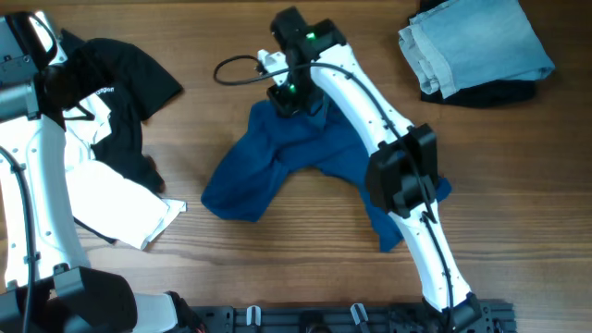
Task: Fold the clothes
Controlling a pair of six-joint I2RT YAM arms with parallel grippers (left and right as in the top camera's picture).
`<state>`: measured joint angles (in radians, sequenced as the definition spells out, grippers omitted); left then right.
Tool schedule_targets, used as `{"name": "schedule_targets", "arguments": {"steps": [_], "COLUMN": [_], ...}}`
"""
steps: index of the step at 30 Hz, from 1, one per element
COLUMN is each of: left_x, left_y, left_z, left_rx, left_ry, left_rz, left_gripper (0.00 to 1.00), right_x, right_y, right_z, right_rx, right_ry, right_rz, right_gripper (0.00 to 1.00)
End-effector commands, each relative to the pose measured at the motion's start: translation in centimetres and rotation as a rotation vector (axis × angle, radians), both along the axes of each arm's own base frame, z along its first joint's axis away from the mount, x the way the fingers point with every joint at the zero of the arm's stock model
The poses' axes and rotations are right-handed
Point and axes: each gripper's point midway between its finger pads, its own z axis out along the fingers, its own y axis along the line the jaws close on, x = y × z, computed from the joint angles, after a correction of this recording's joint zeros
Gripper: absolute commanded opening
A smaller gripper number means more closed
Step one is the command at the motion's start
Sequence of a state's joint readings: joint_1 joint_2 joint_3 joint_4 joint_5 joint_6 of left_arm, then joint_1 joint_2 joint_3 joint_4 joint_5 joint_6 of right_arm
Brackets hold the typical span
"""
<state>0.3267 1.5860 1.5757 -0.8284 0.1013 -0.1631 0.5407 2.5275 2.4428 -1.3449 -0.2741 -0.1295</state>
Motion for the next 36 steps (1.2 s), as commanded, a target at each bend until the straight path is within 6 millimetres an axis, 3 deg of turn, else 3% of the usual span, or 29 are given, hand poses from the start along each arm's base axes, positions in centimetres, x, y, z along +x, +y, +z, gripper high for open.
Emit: {"name": "schedule_targets", "arguments": {"steps": [1,2,4,7,11,15,20,27,32,36], "left_x": [0.0,0.0,0.0,0.0,0.0,0.0,0.0,0.0,0.0,0.0], "left_y": [0.6,0.6,0.6,0.6,0.6,0.6,0.6,0.6,0.6,0.6], "left_z": [-0.1,-0.1,-0.1,-0.1,-0.1,-0.1,-0.2,-0.2,-0.2,-0.2], "left_rx": [0.009,0.009,0.009,0.008,0.009,0.009,0.008,0.007,0.007,0.007], "left_ry": [0.003,0.003,0.003,0.003,0.003,0.003,0.004,0.007,0.007,0.007], "left_rz": [0.018,0.018,0.018,0.018,0.018,0.018,0.018,0.018,0.018,0.018], "left_gripper": [0.82,0.82,0.82,0.82,0.82,0.82,0.82,0.82,0.82,0.82], "right_x": [0.8,1.0,1.2,1.6,1.3,1.8,2.9,2.1,1.8,2.7], "right_y": [-1.5,-2.7,-4.6,-7.6,-9.2,-10.6,-9.9,-8.8,-7.1,-6.2], "right_z": [0.2,0.2,0.3,1.0,1.8,1.7,1.3,-1.8,-1.6,-0.3], "right_rx": [-0.066,-0.098,-0.127,-0.119,-0.009,-0.011,0.010,0.046,0.078,0.115], "right_ry": [-0.022,-0.017,0.009,0.075,0.194,0.207,0.185,0.255,0.247,0.193], "right_rz": [-0.075,-0.110,-0.165,-0.279,-0.343,-0.397,-0.451,-0.457,-0.424,-0.426], "right_gripper": [0.45,0.62,0.70,0.70,0.68,0.67,0.66,0.58,0.46,0.35]}}
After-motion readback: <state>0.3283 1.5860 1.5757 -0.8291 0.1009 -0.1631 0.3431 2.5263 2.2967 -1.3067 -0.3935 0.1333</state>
